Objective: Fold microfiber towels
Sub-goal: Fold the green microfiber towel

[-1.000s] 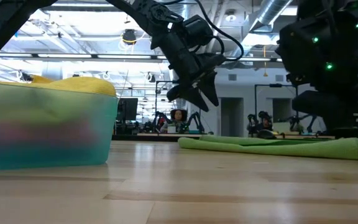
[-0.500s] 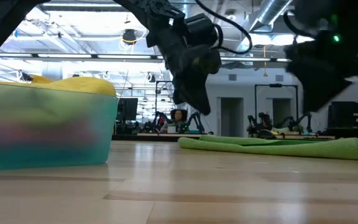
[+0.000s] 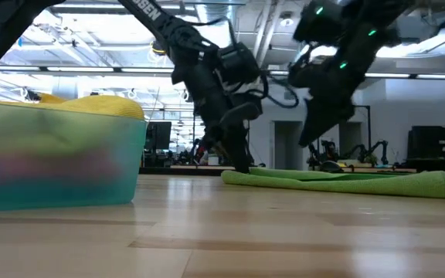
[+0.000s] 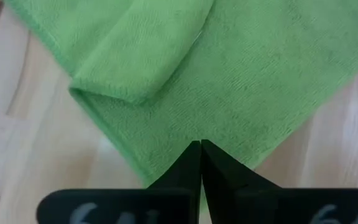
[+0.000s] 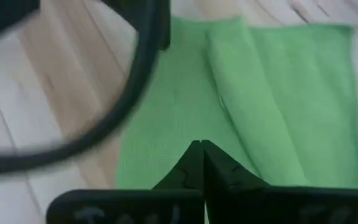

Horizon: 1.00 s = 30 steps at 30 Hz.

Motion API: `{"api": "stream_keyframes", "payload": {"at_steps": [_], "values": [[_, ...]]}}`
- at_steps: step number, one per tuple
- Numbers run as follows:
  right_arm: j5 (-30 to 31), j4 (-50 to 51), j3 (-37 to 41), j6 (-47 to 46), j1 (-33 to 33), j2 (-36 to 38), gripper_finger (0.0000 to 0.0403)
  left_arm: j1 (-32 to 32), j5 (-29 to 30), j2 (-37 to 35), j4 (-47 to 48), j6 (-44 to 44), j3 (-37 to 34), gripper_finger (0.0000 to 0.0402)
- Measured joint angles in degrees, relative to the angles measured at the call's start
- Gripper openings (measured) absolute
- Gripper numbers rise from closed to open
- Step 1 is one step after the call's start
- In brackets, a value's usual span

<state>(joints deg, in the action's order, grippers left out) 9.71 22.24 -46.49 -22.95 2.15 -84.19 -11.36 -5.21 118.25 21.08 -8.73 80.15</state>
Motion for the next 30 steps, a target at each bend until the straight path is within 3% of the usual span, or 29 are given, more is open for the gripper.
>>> {"api": "stream_keyframes", "payload": {"at_steps": [6,14,20,27,30], "values": [[-5.89,-4.99,0.03,7.20,4.44,-7.38,0.0010,0.09,-0.10,-0.01,-2.65,-2.62,-2.69,0.0002],[-5.91,-5.83,0.04,11.46,9.97,-11.78,0.0012,0.09,-0.28,-0.16,-6.14,-4.04,-5.48,0.0000],[-0.97,-3.50,0.04,11.43,14.99,-10.11,0.0008,0.07,-0.31,-0.38,-7.05,-4.42,-6.83,0.0000],[4.09,0.70,-0.03,10.48,21.34,-3.34,0.0016,0.05,-0.28,-0.24,-9.15,-4.66,-7.16,0.0000],[-1.33,-0.84,-0.01,11.19,24.02,-1.66,0.0010,0.05,-0.12,-0.19,-9.67,-5.30,-7.20,0.0000]]}}
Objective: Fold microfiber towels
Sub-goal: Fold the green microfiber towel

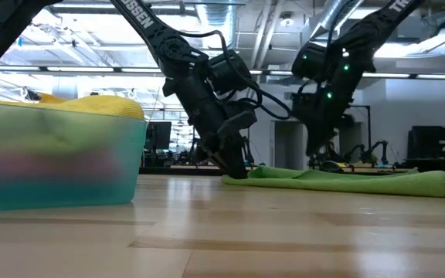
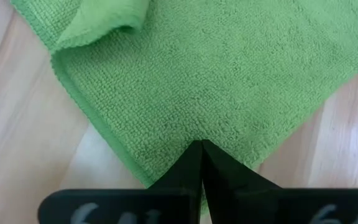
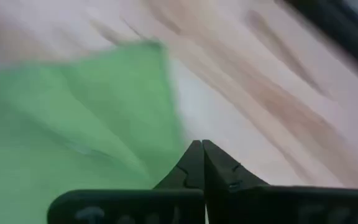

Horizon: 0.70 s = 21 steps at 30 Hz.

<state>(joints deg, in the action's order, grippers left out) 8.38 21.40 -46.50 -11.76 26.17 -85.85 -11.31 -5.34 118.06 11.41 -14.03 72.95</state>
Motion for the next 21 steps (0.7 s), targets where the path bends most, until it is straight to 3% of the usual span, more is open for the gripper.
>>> {"api": "stream_keyframes", "payload": {"at_steps": [3,5,15,18,21], "values": [[-16.95,-6.04,0.00,4.63,0.56,0.62,0.0009,0.00,-0.05,0.10,-0.79,-0.78,0.00,0.0000],[-21.03,-8.83,-0.04,6.18,-0.33,-0.34,0.0008,0.00,0.02,0.11,-0.97,-0.80,0.00,0.0000],[-26.78,-16.83,0.02,8.84,-2.02,-11.73,0.0006,0.00,-0.05,0.17,-1.34,-0.83,0.00,0.0000],[-26.29,-17.73,0.03,8.91,-3.25,-13.49,0.0006,0.00,-0.03,0.17,-1.37,-1.18,0.00,0.0000],[-21.79,-17.97,-0.35,9.28,-4.28,-14.85,0.0006,0.00,-0.01,0.17,-1.52,-1.26,0.01,0.0000]]}}
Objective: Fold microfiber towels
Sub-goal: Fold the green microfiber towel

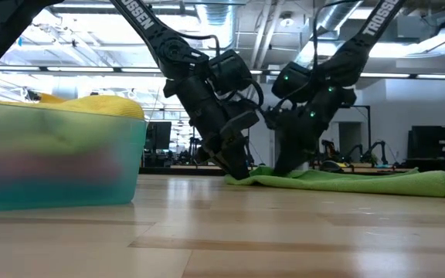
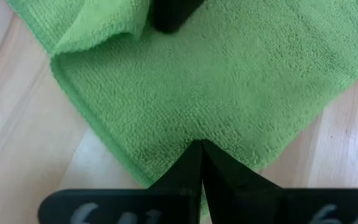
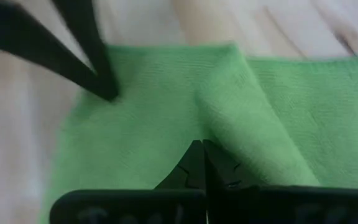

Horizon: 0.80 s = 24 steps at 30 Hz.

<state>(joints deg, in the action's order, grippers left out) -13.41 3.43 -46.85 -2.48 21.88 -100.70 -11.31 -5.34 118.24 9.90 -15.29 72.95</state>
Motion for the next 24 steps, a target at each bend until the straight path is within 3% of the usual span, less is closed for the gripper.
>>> {"api": "stream_keyframes", "payload": {"at_steps": [4,10,17,24], "values": [[7.43,-0.52,0.05,0.03,0.26,0.22,0.0006,0.04,-0.01,0.04,-0.29,-0.38,0.01,0.0000],[12.67,-0.34,0.00,-1.78,4.35,2.73,0.0006,0.07,0.01,0.04,-0.30,-0.66,0.00,0.0000],[12.08,1.93,0.05,-6.53,9.10,4.92,0.0007,0.04,-1.32,-0.26,-0.25,-1.59,-0.01,0.0000],[11.22,7.52,0.05,-7.94,8.41,17.60,0.0008,-1.45,-4.46,-4.57,3.57,-0.89,2.92,0.0000]]}}
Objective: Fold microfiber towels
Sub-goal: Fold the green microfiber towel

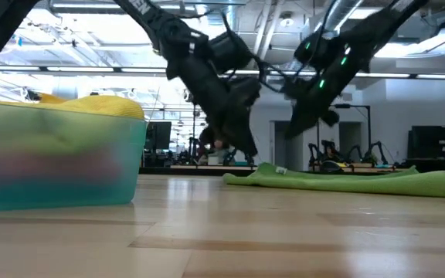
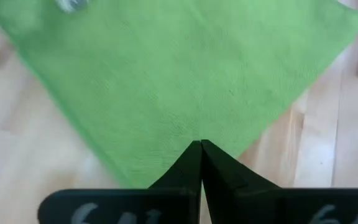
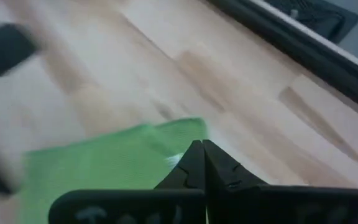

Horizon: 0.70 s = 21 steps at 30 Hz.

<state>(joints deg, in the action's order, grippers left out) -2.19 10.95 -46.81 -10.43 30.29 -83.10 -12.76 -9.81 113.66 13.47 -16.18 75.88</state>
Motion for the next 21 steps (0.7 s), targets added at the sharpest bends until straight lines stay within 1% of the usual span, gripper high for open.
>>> {"api": "stream_keyframes", "payload": {"at_steps": [2,4,6,8,12,14,15,18,19,21], "values": [[-1.11,2.75,0.06,-2.20,-2.04,4.65,0.0009,-0.62,0.05,-1.16,1.50,0.95,0.70,0.0000],[-2.17,4.96,1.61,-5.76,-5.65,9.32,0.0009,-1.09,0.16,-2.54,1.69,1.08,1.05,0.0000],[-2.13,5.09,4.57,-10.46,-10.74,13.36,0.0009,-1.33,0.04,-3.84,1.69,0.68,1.23,0.0000],[-0.96,4.98,8.73,-15.95,-17.49,17.15,0.0009,-1.27,-0.75,-4.42,2.73,1.25,1.27,0.0000],[7.28,5.22,16.86,-32.14,-32.32,21.72,0.0010,-0.37,-6.02,-4.19,4.62,4.39,1.16,0.0000],[12.27,4.91,19.57,-39.50,-39.60,22.84,0.0014,0.49,-6.84,-3.93,4.24,5.81,0.86,0.0000],[14.85,5.08,20.55,-42.79,-42.85,23.03,0.0016,0.92,-6.06,-3.84,4.93,6.70,0.70,0.0000],[22.26,7.80,22.01,-52.52,-50.90,22.41,0.0018,2.48,-0.90,-3.72,4.72,8.87,0.62,0.0000],[23.91,9.05,22.22,-55.41,-52.91,21.90,0.0017,2.92,0.76,-3.74,3.84,9.40,0.63,0.0000],[24.88,11.10,22.68,-60.45,-56.14,20.77,0.0012,3.47,2.23,-3.74,2.67,10.07,0.63,0.0000]]}}
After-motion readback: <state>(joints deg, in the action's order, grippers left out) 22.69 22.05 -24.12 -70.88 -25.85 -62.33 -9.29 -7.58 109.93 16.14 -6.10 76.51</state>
